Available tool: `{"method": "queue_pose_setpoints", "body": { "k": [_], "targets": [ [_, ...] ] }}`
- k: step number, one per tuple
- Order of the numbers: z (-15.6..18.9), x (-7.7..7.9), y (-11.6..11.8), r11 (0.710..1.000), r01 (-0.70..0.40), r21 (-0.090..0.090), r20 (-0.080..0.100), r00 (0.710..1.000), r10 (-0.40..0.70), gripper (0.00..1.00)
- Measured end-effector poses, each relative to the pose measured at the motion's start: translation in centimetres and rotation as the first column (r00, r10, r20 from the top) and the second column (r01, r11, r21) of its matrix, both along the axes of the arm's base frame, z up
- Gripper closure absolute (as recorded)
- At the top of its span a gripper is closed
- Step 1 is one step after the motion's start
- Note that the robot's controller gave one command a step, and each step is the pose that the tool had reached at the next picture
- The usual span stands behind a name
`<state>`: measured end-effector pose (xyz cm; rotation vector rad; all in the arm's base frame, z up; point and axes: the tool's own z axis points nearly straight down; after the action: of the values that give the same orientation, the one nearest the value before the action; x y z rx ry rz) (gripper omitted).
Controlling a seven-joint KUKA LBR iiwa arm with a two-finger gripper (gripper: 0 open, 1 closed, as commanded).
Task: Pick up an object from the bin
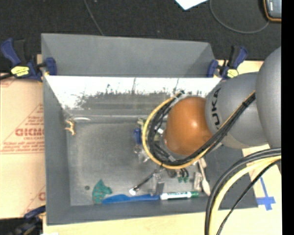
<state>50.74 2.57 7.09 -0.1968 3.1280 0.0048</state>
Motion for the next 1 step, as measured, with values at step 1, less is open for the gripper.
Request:
{"method": "queue_pose_setpoints", "body": {
  "k": [1],
  "targets": [
    [2.96,-3.09,2.46,0.993,0.119,0.009,0.012,0.993,-0.119,0.0]
  ]
}}
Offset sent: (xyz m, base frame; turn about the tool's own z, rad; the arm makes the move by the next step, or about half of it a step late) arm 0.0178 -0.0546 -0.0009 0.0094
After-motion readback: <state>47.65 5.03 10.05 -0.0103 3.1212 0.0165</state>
